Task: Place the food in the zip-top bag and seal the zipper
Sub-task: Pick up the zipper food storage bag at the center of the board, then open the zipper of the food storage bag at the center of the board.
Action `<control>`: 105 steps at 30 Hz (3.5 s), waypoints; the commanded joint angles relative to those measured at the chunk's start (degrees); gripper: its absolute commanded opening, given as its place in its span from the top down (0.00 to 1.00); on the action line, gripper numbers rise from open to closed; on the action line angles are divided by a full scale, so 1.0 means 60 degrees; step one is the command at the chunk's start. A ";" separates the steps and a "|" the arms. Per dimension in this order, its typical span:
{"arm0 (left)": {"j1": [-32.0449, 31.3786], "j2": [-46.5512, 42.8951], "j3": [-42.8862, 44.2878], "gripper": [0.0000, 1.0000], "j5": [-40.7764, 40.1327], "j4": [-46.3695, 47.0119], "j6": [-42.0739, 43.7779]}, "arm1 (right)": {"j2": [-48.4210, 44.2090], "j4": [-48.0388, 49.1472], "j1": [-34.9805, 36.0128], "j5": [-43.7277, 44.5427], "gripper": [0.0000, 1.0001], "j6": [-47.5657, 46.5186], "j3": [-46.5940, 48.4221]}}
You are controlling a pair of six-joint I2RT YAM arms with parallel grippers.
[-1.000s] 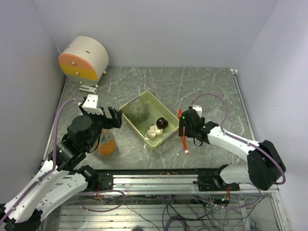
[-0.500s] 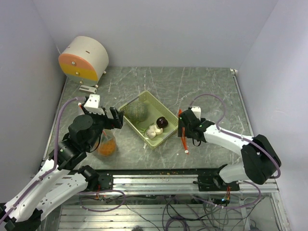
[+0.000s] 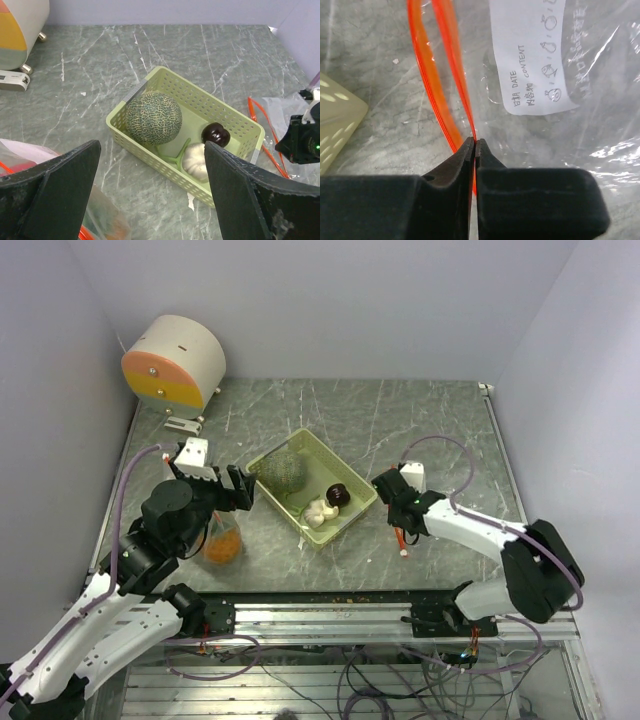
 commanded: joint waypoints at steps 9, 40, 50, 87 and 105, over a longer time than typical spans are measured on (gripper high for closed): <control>0.0059 0.0340 0.0067 0.14 0.2924 0.1459 -0.1051 | -0.3878 -0.0487 0.0082 -0.0770 1.00 -0.0800 0.1019; -0.1197 0.6425 -0.0766 0.20 0.4513 0.9218 -0.3250 | -0.4392 0.2294 0.1149 -0.4282 1.00 -0.1162 0.1263; -0.1289 0.6910 -0.0596 0.45 0.3868 0.9283 -0.3152 | -0.4597 0.2116 0.1437 -0.4037 1.00 -0.1235 0.1264; -0.2270 0.2663 0.2890 0.93 -0.0713 -0.1234 -0.0910 | -0.3184 -0.0382 0.3172 -0.0046 0.84 -0.1334 0.4262; -0.2264 0.0541 0.4162 0.93 -0.2837 -0.4193 -0.0939 | -0.4828 0.1821 0.3173 -0.3505 0.00 -0.1936 0.2925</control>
